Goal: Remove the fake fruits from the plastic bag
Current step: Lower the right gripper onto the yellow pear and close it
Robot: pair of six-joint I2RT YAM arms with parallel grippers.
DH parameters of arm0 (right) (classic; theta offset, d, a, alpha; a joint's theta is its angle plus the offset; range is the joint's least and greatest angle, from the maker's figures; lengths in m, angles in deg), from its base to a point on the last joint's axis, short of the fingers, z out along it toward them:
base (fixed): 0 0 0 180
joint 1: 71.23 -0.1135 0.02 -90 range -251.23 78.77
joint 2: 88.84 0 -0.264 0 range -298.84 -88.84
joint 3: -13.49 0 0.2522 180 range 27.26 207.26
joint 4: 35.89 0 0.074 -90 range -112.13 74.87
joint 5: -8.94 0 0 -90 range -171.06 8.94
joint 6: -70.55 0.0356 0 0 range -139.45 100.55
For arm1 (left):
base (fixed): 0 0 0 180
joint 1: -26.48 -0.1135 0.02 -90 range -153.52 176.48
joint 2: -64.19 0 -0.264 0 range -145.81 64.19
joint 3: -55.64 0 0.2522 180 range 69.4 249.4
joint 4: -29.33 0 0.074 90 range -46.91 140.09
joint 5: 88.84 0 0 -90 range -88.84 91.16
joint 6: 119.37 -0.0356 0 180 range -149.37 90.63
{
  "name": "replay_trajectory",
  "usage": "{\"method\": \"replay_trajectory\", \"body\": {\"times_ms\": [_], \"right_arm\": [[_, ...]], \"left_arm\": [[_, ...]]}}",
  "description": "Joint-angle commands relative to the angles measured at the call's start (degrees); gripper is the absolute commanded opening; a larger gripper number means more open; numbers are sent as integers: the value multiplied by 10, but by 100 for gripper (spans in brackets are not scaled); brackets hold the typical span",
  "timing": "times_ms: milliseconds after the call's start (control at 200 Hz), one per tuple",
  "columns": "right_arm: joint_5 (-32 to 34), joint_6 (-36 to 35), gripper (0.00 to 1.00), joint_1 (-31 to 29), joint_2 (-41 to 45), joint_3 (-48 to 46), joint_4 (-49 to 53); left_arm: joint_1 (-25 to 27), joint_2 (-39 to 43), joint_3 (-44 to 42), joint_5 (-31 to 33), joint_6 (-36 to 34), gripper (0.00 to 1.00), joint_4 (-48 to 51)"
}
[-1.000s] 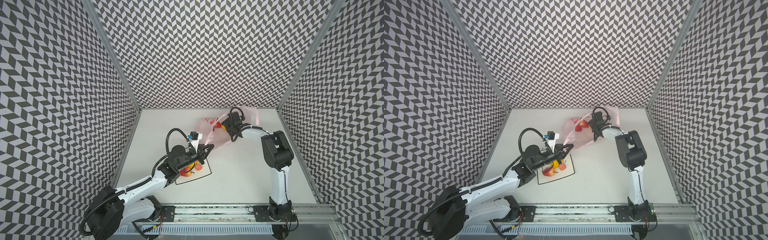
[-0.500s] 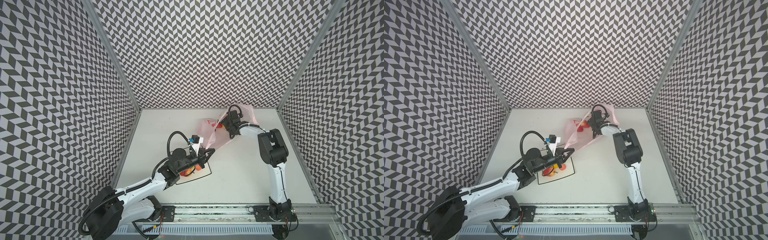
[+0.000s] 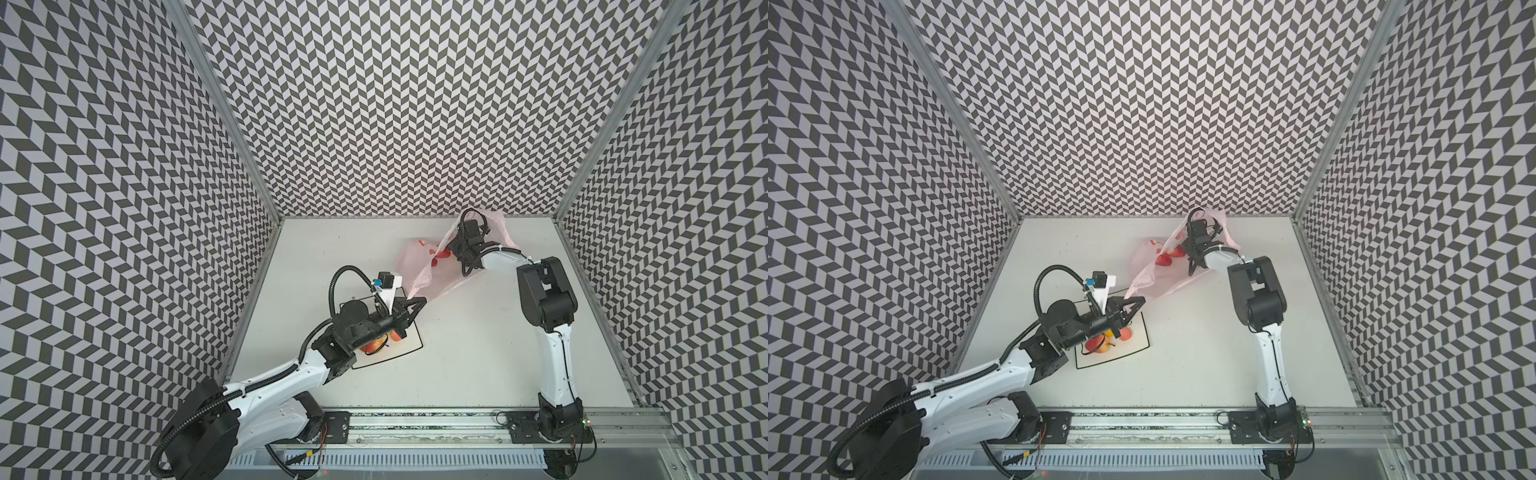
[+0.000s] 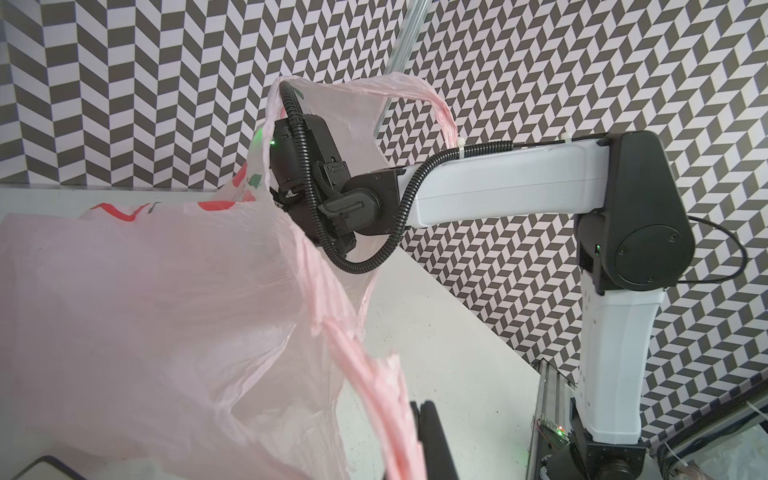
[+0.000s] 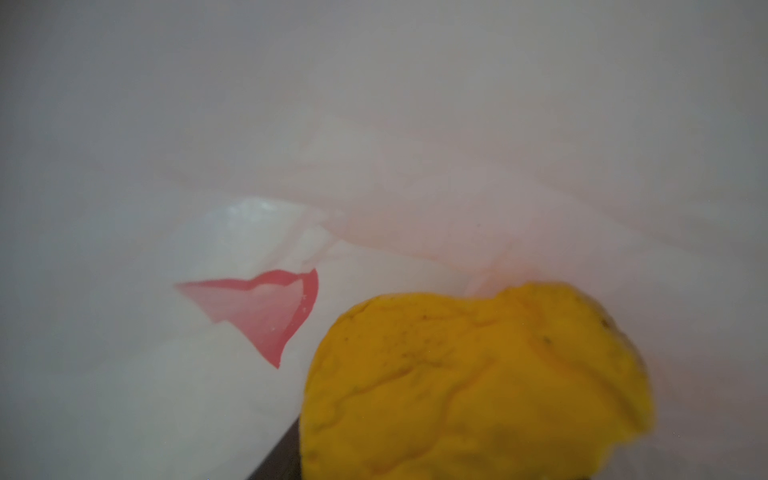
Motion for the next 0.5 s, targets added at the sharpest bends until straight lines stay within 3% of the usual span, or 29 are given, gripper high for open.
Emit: {"method": "replay_trajectory", "body": {"times_ms": [0, 165, 316, 496], "right_arm": [[3, -5, 73, 4, 58, -36, -29], [3, 48, 83, 10, 109, -109, -77], [6, 103, 92, 16, 108, -117, -65], [7, 159, 90, 26, 96, -132, -79]], "left_arm": [[3, -8, 7, 7, -6, 0, -11], [4, -8, 3, -7, 0, 0, -15], [5, 8, -7, -5, 10, 0, -13], [8, 19, -11, -2, 15, 0, -10]]}}
